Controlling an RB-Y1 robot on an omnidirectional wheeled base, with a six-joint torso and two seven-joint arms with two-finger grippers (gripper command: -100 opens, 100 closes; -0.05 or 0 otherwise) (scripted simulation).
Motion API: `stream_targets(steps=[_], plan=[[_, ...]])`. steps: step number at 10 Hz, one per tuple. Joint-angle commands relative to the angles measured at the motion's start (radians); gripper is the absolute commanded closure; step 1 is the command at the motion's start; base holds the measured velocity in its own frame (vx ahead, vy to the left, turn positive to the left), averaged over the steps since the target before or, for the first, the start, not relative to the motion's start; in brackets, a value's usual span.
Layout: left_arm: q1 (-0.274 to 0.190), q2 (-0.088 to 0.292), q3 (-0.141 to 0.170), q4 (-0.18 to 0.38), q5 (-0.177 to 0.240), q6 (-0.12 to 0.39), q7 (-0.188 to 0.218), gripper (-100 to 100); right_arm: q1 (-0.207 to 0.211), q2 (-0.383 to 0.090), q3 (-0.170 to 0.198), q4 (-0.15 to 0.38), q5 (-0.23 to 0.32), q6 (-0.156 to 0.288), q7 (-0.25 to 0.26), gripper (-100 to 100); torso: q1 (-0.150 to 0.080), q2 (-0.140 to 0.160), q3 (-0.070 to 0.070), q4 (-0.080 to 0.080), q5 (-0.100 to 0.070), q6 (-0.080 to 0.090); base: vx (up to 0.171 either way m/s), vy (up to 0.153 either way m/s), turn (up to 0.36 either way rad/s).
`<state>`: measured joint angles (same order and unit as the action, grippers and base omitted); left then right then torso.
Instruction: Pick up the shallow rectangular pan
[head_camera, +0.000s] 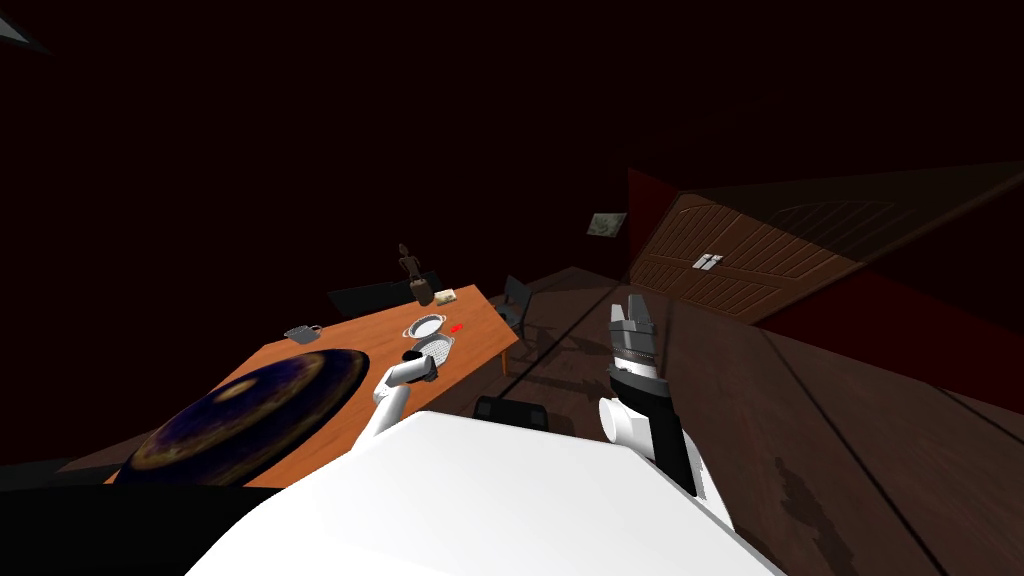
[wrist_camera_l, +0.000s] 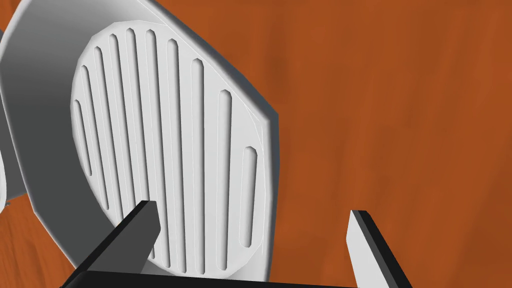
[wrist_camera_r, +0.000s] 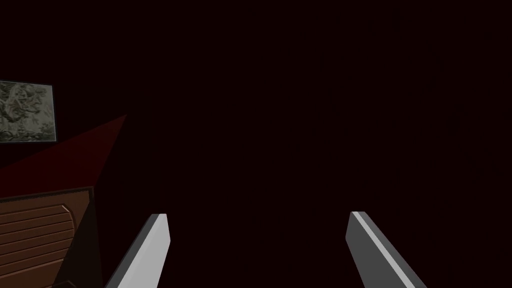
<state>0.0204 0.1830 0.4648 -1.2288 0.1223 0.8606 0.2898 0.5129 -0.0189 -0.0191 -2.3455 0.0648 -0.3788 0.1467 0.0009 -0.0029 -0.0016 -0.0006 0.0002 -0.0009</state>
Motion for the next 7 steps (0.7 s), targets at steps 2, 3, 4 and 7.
stream_targets(steps=[2,3,4,7], plan=[[0.000,0.000,0.000,0.002,0.000,-0.004,-0.001,100,0.000,0.000,0.000,0.000,0.000,0.000,0.000,0,-0.001,0.001,0.001,0.000,0.000,0.000,0.010,0.004,0.002],[0.000,0.000,0.000,0.001,0.000,-0.004,-0.001,100,0.000,0.000,0.000,0.000,0.000,0.000,0.000,0,-0.001,0.002,0.001,0.000,0.000,0.000,0.000,0.000,0.000],[0.001,-0.001,-0.001,0.002,0.000,-0.002,-0.001,100,0.000,0.000,0.000,0.000,0.000,0.000,0.000,0,-0.001,0.002,0.002,0.001,-0.001,0.000,0.000,0.000,0.000],[0.001,-0.001,-0.001,0.003,0.000,-0.002,-0.002,0,0.000,0.000,0.000,0.000,0.000,0.000,0.000,0,-0.002,0.004,0.003,0.002,-0.001,-0.001,0.000,0.000,0.000]])
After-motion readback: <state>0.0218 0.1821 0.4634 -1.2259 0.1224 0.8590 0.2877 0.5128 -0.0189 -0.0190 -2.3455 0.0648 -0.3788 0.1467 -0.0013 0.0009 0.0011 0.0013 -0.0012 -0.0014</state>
